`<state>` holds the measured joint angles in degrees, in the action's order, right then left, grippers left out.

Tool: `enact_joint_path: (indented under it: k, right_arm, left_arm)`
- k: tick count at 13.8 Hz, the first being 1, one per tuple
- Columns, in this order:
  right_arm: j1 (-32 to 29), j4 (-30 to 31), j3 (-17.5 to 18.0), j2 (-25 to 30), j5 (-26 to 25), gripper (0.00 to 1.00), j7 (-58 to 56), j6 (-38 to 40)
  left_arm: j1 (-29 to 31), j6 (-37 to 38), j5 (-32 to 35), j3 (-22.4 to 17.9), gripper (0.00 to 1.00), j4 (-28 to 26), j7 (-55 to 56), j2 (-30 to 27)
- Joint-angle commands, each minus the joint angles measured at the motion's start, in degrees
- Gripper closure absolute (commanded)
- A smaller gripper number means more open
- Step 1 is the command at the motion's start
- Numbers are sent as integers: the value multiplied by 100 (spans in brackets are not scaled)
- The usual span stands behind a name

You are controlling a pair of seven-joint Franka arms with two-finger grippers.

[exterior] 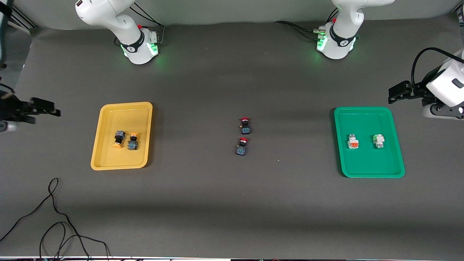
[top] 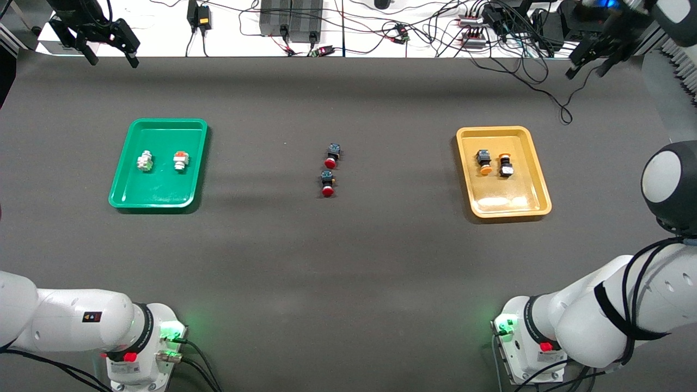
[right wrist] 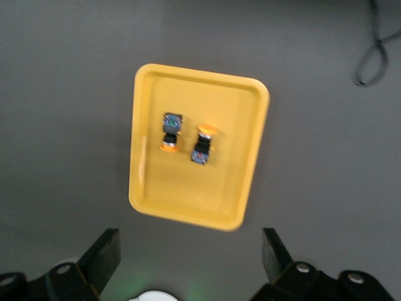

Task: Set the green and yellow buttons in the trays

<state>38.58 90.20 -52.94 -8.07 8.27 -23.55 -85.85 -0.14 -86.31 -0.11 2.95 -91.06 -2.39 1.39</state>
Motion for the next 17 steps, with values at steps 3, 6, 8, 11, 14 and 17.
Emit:
enact_joint_path:
  k: [3,6,8,11,14,17]
  right_arm:
    - [201,-661,82,-90,-141,0,1444,815]
    - [483,-749,91,-116,-133,0,2144,816]
    - [484,-749,91,-125,-133,0,2144,807]
    - [501,-749,117,-160,-141,0,2144,781]
    - [492,-732,126,-160,-141,0,2144,772]
    - [-32,-740,738,-108,-194,0,2162,781]
  left_arm:
    - [-127,44,-225,-84,0,-114,90,-148]
    - [-109,79,-261,-93,0,-114,90,-157]
    - [-109,79,-226,-93,0,-114,81,-157]
    - [-109,79,-182,-93,0,-132,81,-148]
    - [-118,97,-33,-93,0,-132,81,-157]
    - [-109,97,-33,-93,0,-132,81,-175]
